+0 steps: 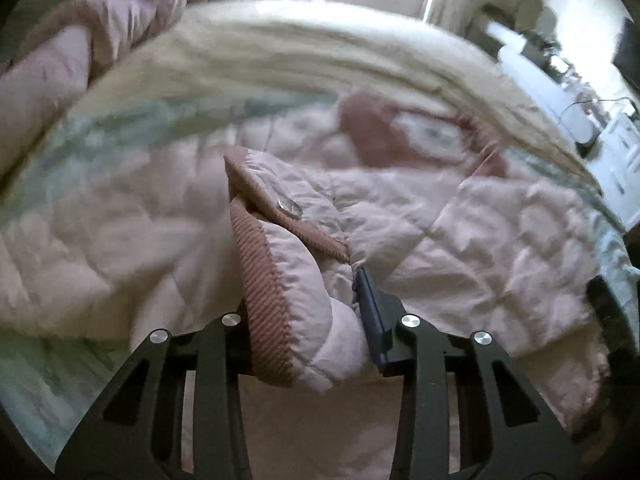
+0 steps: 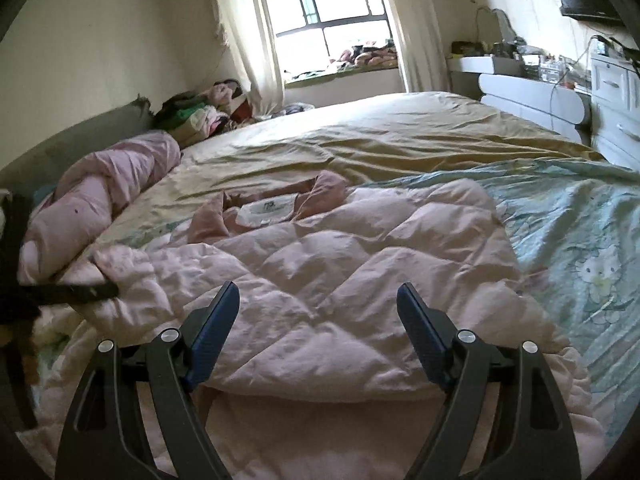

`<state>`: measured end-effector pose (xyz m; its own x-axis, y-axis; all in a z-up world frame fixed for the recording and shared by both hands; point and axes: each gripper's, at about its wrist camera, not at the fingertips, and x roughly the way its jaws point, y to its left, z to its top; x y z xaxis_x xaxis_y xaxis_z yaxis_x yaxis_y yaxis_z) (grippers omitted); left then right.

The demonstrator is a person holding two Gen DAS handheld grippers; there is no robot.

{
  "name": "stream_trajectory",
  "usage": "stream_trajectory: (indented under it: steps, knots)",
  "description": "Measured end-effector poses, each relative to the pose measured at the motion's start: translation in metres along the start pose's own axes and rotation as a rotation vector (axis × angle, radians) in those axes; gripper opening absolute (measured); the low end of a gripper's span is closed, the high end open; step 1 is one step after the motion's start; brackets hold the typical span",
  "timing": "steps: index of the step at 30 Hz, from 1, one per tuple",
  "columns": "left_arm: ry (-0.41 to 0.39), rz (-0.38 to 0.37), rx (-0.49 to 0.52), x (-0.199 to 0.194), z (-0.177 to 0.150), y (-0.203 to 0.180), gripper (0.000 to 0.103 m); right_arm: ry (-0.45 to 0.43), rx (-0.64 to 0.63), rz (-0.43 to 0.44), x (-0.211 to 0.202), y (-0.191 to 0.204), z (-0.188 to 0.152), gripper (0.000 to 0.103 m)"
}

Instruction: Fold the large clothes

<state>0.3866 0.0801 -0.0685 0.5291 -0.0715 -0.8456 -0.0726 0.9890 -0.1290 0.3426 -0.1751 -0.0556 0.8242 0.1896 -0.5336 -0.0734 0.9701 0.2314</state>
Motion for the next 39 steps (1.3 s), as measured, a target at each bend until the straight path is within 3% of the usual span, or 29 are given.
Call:
stream_trajectory:
  steps: [6, 8, 11, 13, 14, 16, 19, 26, 31, 39]
  knots:
    - [0.002, -0.028, -0.055, 0.015, -0.013, 0.014, 0.044, 0.089, 0.029, -0.007, 0.021, -0.01, 0.0, 0.08]
    - [0.005, -0.03, -0.059, 0.013, -0.015, 0.015, 0.056, 0.125, 0.032, -0.042, 0.029, -0.014, -0.001, 0.08]
    - [-0.009, -0.028, -0.059, 0.001, -0.016, 0.013, 0.063, 0.185, 0.009, -0.107, 0.041, -0.016, -0.007, 0.08]
    - [-0.056, 0.026, -0.034, -0.015, -0.016, 0.008, 0.063, 0.204, 0.015, -0.125, 0.047, -0.02, -0.009, 0.08]
    - [-0.11, 0.097, -0.008, -0.029, -0.016, 0.004, 0.063, 0.204, 0.022, -0.138, 0.047, -0.023, -0.009, 0.08]
    - [-0.163, 0.128, -0.004, -0.043, -0.015, 0.002, 0.063, 0.202, 0.042, -0.144, 0.049, -0.028, -0.009, 0.08]
    - [-0.152, 0.092, 0.002, -0.044, -0.011, -0.006, 0.063, 0.206, 0.021, -0.162, 0.052, -0.025, -0.011, 0.081]
    - [-0.036, -0.019, 0.087, -0.005, -0.017, -0.052, 0.063, 0.205, 0.009, -0.172, 0.054, -0.025, -0.012, 0.081]
    - [0.004, 0.0, 0.095, 0.024, -0.029, -0.051, 0.068, 0.205, -0.002, -0.179, 0.056, -0.024, -0.014, 0.082]
    - [-0.011, -0.022, 0.103, 0.018, -0.032, -0.045, 0.071, 0.212, 0.0, -0.173, 0.064, -0.025, -0.017, 0.085]
